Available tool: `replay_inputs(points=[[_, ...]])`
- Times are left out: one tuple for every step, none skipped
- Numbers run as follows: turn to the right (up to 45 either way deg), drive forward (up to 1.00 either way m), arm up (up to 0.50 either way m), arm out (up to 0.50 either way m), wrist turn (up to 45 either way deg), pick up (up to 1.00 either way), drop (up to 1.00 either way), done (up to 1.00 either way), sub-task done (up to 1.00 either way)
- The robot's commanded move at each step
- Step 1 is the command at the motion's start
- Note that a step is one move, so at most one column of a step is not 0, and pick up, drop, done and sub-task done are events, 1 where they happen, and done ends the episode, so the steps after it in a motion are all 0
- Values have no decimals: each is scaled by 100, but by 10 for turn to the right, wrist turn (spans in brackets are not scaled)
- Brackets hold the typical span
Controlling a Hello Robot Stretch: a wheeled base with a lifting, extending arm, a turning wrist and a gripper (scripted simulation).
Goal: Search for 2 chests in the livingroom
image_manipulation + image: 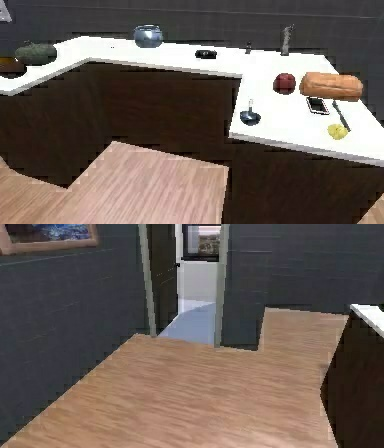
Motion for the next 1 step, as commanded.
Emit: replay_inputs(points=[[0, 100, 0, 0, 0, 0, 0, 0, 0]])
